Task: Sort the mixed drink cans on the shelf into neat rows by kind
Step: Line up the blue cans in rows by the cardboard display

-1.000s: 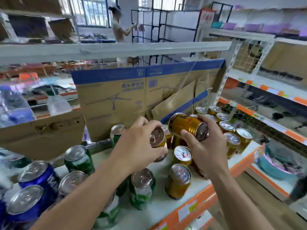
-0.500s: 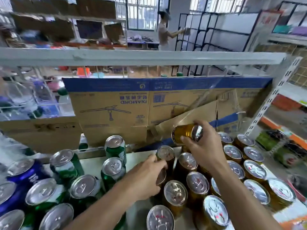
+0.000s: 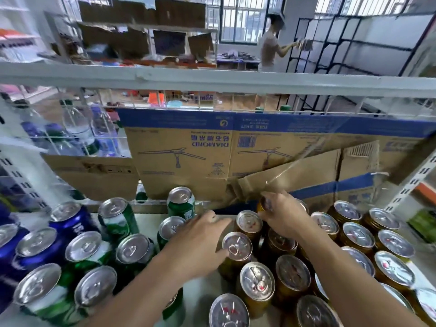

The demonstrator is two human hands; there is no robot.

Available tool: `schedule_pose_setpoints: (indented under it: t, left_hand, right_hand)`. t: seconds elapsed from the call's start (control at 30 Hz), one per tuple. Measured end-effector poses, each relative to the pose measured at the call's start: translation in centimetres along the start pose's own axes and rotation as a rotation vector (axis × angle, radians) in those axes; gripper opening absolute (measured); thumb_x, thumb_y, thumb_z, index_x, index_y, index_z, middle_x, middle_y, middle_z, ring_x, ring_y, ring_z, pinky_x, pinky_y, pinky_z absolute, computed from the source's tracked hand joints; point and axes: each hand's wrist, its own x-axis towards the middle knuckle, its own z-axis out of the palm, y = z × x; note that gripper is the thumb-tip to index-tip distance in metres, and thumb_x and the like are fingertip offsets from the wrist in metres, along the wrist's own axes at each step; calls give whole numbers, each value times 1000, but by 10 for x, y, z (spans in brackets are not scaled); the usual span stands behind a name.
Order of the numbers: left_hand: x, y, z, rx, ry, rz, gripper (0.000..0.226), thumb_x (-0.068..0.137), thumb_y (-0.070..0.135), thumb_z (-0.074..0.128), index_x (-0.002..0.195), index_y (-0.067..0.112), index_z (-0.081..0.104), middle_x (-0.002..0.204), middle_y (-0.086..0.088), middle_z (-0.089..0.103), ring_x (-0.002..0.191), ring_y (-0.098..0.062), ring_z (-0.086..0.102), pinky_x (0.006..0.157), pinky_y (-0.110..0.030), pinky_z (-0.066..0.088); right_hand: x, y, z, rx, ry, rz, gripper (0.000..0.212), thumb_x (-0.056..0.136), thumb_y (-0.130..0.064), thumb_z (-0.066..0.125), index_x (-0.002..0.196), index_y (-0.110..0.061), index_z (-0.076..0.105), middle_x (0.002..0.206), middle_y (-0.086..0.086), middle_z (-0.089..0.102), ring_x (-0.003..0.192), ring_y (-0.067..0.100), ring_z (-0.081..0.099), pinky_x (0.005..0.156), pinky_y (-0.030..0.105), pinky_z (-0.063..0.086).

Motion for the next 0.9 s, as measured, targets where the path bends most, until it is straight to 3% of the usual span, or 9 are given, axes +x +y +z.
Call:
schedule_pose_setpoints:
  t: [0.13, 0.2, 0.33, 0.43, 0.6, 0.73, 0.9]
  left_hand:
    - [-12, -6, -4, 96, 78, -55, 62, 95, 45, 49, 149, 37, 20, 155, 1, 22, 143, -21, 19, 117, -43, 18]
    - [-18, -10, -5, 93, 109, -88, 62, 95, 46, 48, 149, 37, 20, 155, 1, 21, 144, -20, 18, 119, -43, 15]
    - [-32, -20, -8, 97, 176, -165, 64, 95, 49, 46, 150, 37, 18, 155, 1, 21, 143, -19, 18, 117, -39, 15]
    - [-46, -31, -12, 100, 257, -234, 63, 94, 52, 44, 151, 37, 19, 156, 3, 19, 144, -17, 15, 118, -39, 11]
    - [-88, -58, -21, 97, 392, -418, 64, 94, 53, 44, 151, 40, 16, 158, 5, 13, 147, -18, 10, 119, -43, 14]
    - [-134, -88, -25, 130, 433, -613, 66, 95, 53, 42, 150, 44, 8, 158, 4, 10, 148, -19, 4, 119, -46, 5]
    - [-202, -133, -20, 136, 482, -823, 66, 95, 55, 37, 152, 41, 7, 158, 1, 11, 148, -22, 3, 120, -48, 9]
  right_hand:
    - [9, 5, 2, -64, -98, -42, 19, 94, -13, 50, 111, -18, 58, 107, 5, 61, 107, 28, 58, 73, 28, 41]
    - [10, 6, 3, -113, -117, -57, 20, 91, -5, 47, 104, -18, 56, 100, 5, 59, 103, 28, 59, 72, 28, 42]
    - [6, -5, 7, -144, -65, -78, 26, 91, -10, 49, 117, -16, 54, 116, 9, 62, 109, 30, 58, 82, 34, 49]
    - [-7, -33, 6, -95, -4, -151, 42, 97, -29, 49, 138, -23, 42, 130, 7, 56, 121, 30, 50, 94, 38, 48]
    - [-30, -110, 9, -110, -6, -421, 60, 98, -45, 42, 151, -30, 19, 156, 3, 27, 144, 30, 20, 115, 44, 26]
    - [-45, -174, 18, -157, -102, -593, 65, 99, -50, 38, 152, -35, 3, 161, 0, 6, 148, 30, 2, 118, 47, 15]
    - [-65, -262, 45, -167, -169, -782, 72, 97, -57, 38, 152, -37, -3, 162, 0, -3, 148, 30, -7, 120, 50, 5]
